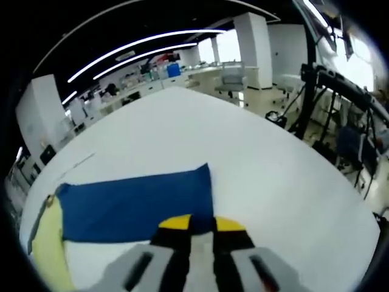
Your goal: Fold the garment on the visible template until the final outline fits inside the template.
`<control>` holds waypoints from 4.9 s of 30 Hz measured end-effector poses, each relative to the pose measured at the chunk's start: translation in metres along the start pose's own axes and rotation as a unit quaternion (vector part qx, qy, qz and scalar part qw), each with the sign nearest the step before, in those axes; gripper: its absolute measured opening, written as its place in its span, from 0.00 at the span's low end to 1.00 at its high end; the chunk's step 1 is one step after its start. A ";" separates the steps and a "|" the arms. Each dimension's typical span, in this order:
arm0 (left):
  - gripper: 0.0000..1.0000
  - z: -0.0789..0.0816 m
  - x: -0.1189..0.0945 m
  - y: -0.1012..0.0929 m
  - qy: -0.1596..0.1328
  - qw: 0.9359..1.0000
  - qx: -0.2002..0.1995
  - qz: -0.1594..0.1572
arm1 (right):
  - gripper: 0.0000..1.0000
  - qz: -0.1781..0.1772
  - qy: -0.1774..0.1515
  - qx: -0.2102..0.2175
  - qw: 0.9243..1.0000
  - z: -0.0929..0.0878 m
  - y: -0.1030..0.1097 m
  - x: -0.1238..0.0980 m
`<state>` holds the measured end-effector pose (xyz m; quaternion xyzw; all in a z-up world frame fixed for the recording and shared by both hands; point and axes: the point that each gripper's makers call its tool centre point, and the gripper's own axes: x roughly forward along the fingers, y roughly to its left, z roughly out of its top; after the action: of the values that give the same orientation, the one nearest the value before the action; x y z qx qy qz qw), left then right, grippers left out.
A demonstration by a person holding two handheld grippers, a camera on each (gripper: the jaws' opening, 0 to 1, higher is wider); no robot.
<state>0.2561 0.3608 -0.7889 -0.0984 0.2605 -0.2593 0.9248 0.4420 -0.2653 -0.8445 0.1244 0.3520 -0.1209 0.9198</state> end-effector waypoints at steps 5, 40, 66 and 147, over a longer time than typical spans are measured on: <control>0.93 -0.003 0.001 0.001 0.009 1.000 0.006 -0.002 | 0.00 0.010 -0.010 0.014 1.000 0.006 0.003 -0.005; 0.89 -0.002 -0.005 -0.008 0.010 0.999 0.029 0.009 | 0.00 0.313 -0.003 -0.038 0.949 0.016 0.275 -0.061; 0.87 -0.015 -0.001 -0.006 0.039 0.998 0.043 0.005 | 0.00 0.442 0.032 -0.040 0.895 -0.020 0.448 -0.097; 0.86 -0.030 0.005 -0.014 0.069 0.997 0.042 -0.013 | 1.00 0.478 0.020 -0.314 0.820 -0.134 0.529 -0.098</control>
<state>0.2382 0.3445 -0.8117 -0.0452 0.3117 -0.2885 0.9042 0.4526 0.2875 -0.7990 -0.0163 0.2851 0.4536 0.8442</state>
